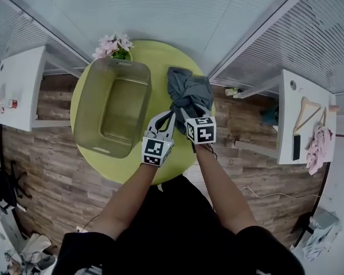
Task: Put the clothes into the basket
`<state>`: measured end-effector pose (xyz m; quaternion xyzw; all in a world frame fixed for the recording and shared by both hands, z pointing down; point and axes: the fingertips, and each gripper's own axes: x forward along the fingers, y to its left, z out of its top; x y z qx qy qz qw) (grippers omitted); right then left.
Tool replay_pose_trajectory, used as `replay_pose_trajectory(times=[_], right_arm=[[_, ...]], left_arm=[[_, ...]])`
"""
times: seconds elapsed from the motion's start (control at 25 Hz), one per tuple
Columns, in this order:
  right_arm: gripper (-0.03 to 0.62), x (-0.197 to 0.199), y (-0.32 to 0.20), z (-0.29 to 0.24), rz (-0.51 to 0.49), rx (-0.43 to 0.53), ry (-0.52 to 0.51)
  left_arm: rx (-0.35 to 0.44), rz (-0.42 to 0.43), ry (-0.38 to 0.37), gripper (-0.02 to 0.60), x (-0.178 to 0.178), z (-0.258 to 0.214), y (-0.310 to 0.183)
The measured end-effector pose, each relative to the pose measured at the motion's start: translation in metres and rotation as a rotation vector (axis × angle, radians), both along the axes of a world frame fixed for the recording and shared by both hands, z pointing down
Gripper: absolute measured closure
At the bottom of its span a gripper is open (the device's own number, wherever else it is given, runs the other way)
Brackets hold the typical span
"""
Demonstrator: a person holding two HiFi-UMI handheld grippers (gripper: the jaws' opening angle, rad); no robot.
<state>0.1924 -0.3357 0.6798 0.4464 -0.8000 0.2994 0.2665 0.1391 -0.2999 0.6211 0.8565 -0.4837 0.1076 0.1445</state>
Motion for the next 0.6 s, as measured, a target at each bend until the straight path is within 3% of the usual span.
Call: replay_pose_trajectory(times=[0.16, 0.44, 0.6], right_arm=[[0.347, -0.007, -0.007, 0.033, -0.018, -0.096, -0.004], [0.209, -0.002, -0.022, 0.075, 0.005, -0.163, 0.080], [0.161, 0.001, -0.031, 0.092, 0.017, -0.173, 0.123]], left_arm=[[-0.014, -0.023, 0.003, 0.572, -0.001, 0.015, -0.009], [-0.038, -0.040, -0.013, 0.572, -0.006, 0.034, -0.019], [-0.049, -0.051, -0.017, 0.572, -0.009, 0.041, -0.023]])
